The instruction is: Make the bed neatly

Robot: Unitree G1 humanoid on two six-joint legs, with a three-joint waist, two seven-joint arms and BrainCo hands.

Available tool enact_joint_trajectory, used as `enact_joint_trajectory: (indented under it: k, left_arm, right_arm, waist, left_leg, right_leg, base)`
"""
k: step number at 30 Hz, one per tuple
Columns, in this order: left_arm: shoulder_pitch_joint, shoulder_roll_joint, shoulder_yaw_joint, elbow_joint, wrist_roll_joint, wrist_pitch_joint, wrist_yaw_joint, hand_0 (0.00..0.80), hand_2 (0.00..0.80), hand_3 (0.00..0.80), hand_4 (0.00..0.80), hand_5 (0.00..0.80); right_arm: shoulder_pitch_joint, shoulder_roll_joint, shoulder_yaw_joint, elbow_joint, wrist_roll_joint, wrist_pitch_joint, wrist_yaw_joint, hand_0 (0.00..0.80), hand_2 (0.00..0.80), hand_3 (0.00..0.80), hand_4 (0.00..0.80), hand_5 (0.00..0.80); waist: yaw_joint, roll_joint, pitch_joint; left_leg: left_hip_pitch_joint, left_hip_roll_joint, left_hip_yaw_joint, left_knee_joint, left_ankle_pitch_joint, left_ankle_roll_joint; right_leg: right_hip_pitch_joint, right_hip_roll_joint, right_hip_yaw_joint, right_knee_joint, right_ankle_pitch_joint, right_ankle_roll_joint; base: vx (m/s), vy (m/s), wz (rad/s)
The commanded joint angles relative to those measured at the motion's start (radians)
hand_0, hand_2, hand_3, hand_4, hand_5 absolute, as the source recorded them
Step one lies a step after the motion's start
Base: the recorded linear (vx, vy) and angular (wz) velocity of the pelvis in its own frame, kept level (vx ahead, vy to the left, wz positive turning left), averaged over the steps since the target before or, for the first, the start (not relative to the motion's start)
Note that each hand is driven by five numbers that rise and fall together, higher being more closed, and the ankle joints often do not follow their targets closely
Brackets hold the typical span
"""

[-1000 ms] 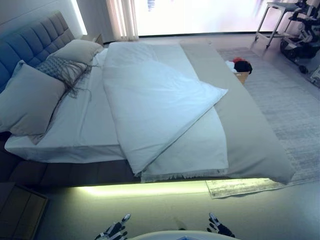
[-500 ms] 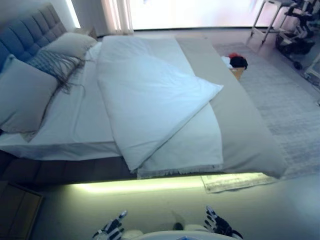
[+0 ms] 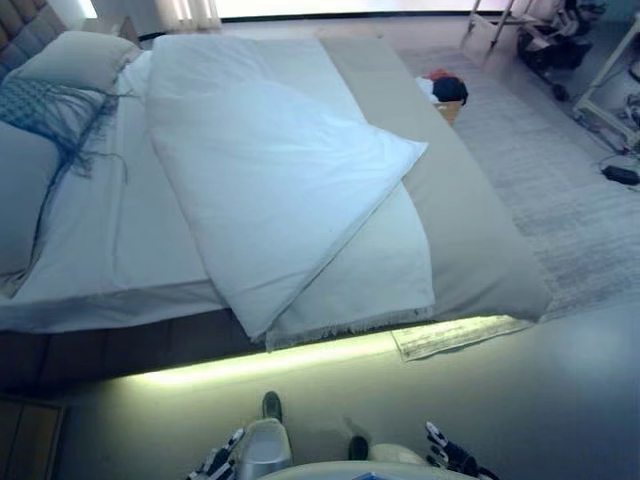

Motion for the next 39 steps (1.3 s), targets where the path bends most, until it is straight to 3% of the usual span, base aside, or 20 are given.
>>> enact_joint_trajectory:
  k: [1,4,7,9,11,14,16,17,18,21,26,29,34,36,39]
  left_arm:
    - [-0.010,-0.024,-0.034,-0.007,0.055,0.001,-0.005,0.000,0.000,0.000,0.000,0.000]
    - [-0.031,-0.015,-0.042,-0.009,0.075,0.001,-0.011,0.000,0.000,0.000,0.000,0.000]
    - [-0.050,-0.006,-0.064,-0.019,0.100,0.017,-0.020,0.000,0.000,0.000,0.000,0.000]
    - [-0.055,-0.002,-0.073,-0.023,0.114,0.027,-0.022,0.000,0.000,0.000,0.000,0.000]
    - [-0.064,0.004,-0.088,-0.022,0.125,0.036,-0.021,0.000,0.000,0.000,0.000,0.000]
    - [-0.082,0.008,-0.105,-0.038,0.108,0.039,-0.032,0.000,0.000,0.000,0.000,0.000]
    - [-0.105,0.009,-0.118,-0.055,0.096,0.032,-0.042,0.000,0.000,0.000,0.000,0.000]
    - [-0.130,0.011,-0.136,-0.060,0.086,0.020,-0.047,0.000,0.000,0.000,0.000,0.000]
    - [-0.140,0.011,-0.145,-0.061,0.082,0.021,-0.035,0.000,0.000,0.000,0.000,0.000]
    - [-0.131,-0.003,-0.139,-0.068,0.073,0.029,-0.010,0.000,0.000,0.000,0.000,0.000]
    - [-0.134,-0.015,-0.161,-0.055,0.086,0.026,-0.020,0.000,0.000,0.000,0.000,0.000]
    - [-0.144,-0.010,-0.171,-0.041,0.078,0.020,-0.028,0.000,0.000,0.000,0.000,0.000]
    - [-0.171,0.033,-0.175,-0.028,0.048,0.007,-0.073,0.000,0.000,0.000,0.000,0.000]
    - [-0.184,0.049,-0.176,-0.027,0.026,0.014,-0.091,0.000,0.000,0.000,0.000,0.000]
    - [-0.196,0.060,-0.166,-0.034,-0.039,0.019,-0.108,0.000,0.000,0.000,0.000,0.000]
  right_arm:
    - [-0.037,-0.001,-0.021,-0.026,0.013,-0.019,0.031,0.000,0.000,0.000,0.000,0.000]
    - [-0.048,0.010,-0.012,-0.047,0.041,-0.012,0.020,0.000,0.000,0.000,0.000,0.000]
    - [-0.050,0.015,-0.015,-0.049,0.052,-0.018,-0.011,0.000,0.000,0.000,0.000,0.000]
    - [-0.048,0.010,-0.025,-0.048,0.074,-0.028,-0.027,0.000,0.000,0.000,0.000,0.000]
    - [-0.042,0.001,-0.038,-0.047,0.094,-0.037,-0.028,0.000,0.000,0.000,0.000,0.000]
    - [-0.059,-0.017,-0.023,-0.051,0.111,-0.049,-0.021,0.000,0.000,0.000,0.000,0.000]
    - [-0.093,-0.028,-0.009,-0.070,0.151,-0.075,-0.014,0.000,0.000,0.000,0.000,0.000]
    - [-0.127,-0.032,0.001,-0.087,0.182,-0.103,-0.037,0.000,0.000,0.000,0.000,0.000]
    - [-0.145,-0.031,0.005,-0.099,0.193,-0.107,-0.040,0.000,0.000,0.000,0.000,0.000]
    - [-0.175,-0.024,0.006,-0.138,0.199,-0.120,-0.012,0.000,0.000,0.000,0.000,0.000]
    - [-0.249,-0.039,0.000,-0.205,0.345,-0.192,0.039,0.000,0.000,0.000,0.000,0.000]
    - [-0.332,-0.055,0.004,-0.227,0.263,-0.261,-0.072,0.000,0.000,0.000,0.000,0.000]
    - [-0.550,-0.160,-0.003,-0.248,0.336,-0.082,-0.147,0.000,0.000,0.000,0.000,0.000]
    - [-0.614,-0.202,-0.005,-0.218,0.330,-0.033,-0.138,0.000,0.000,0.000,0.000,0.000]
    - [-0.690,-0.253,0.009,-0.195,0.330,0.044,-0.159,0.000,0.000,0.000,0.000,0.000]
  waist:
    - [0.035,0.022,-0.080]
    - [0.036,0.017,-0.101]
    - [0.032,0.005,-0.126]
    - [0.021,0.019,-0.128]
    - [-0.008,0.033,-0.112]
    - [-0.042,0.060,-0.069]
    - [-0.064,0.052,-0.028]
    - [-0.082,0.040,0.007]
    - [-0.086,0.031,0.017]
    - [-0.064,0.007,0.034]
    - [-0.037,0.009,0.066]
    - [-0.021,0.016,0.086]
    - [0.010,0.030,0.127]
    - [0.026,0.041,0.141]
    - [0.042,0.048,0.160]
  left_leg:
    - [-0.117,0.004,-0.038,-0.006,0.038,-0.014]
    - [-0.147,-0.019,-0.025,0.047,0.010,0.011]
    - [-0.126,-0.075,-0.022,0.043,-0.025,0.068]
    - [-0.106,-0.075,-0.022,0.038,-0.039,0.078]
    - [-0.058,-0.078,-0.031,0.018,-0.043,0.078]
    - [-0.007,-0.068,-0.050,0.013,-0.056,0.053]
    - [-0.028,-0.076,-0.075,0.069,-0.099,0.055]
    - [-0.080,-0.079,-0.090,0.147,-0.143,0.066]
    - [-0.135,-0.075,-0.081,0.214,-0.159,0.073]
    - [-0.205,-0.056,-0.065,0.338,-0.194,0.062]
    - [-0.250,-0.059,-0.106,0.364,-0.199,0.056]
    - [-0.289,-0.071,-0.123,0.395,-0.210,0.052]
    - [-0.400,-0.081,-0.136,0.526,-0.267,0.052]
    - [-0.443,-0.082,-0.143,0.598,-0.321,0.051]
    - [-0.511,-0.080,-0.146,0.683,-0.350,0.057]
  right_leg:
    - [0.144,-0.012,-0.047,0.057,-0.059,0.051]
    - [0.133,-0.037,-0.054,0.117,-0.030,0.064]
    - [0.048,-0.093,-0.059,0.345,0.137,0.103]
    - [-0.029,-0.083,-0.048,0.426,0.168,0.097]
    - [-0.143,-0.065,-0.058,0.436,0.149,0.072]
    - [-0.311,-0.040,-0.071,0.275,0.125,0.040]
    - [-0.436,-0.043,-0.039,0.208,0.179,0.047]
    - [-0.510,-0.028,0.008,0.208,0.192,0.051]
    - [-0.517,-0.021,0.028,0.228,0.173,0.043]
    - [-0.488,-0.043,-0.011,0.257,0.139,0.040]
    - [-0.518,-0.050,-0.048,0.290,0.121,0.027]
    - [-0.556,-0.066,-0.072,0.335,0.104,0.021]
    - [-0.649,-0.087,-0.088,0.464,0.050,-0.005]
    - [-0.687,-0.092,-0.084,0.537,0.003,-0.004]
    - [-0.748,-0.096,-0.083,0.622,-0.028,-0.018]
  base:
    - [0.318,0.231,0.07]
    - [0.260,0.203,0.27]
    - [0.271,0.210,0.05]
    - [0.233,0.136,0.07]
    - [0.263,0.060,0.17]
    - [0.063,-0.091,0.35]
    - [-0.146,-0.160,0.14]
    - [-0.207,-0.173,0.33]
    - [-0.150,-0.173,0.68]
    - [0.043,-0.160,1.04]
    - [0.039,-0.075,0.14]
    - [0.000,0.000,-0.03]
    - [-0.021,0.003,0.20]
    - [0.054,-0.009,0.19]
    - [0.020,-0.004,0.14]
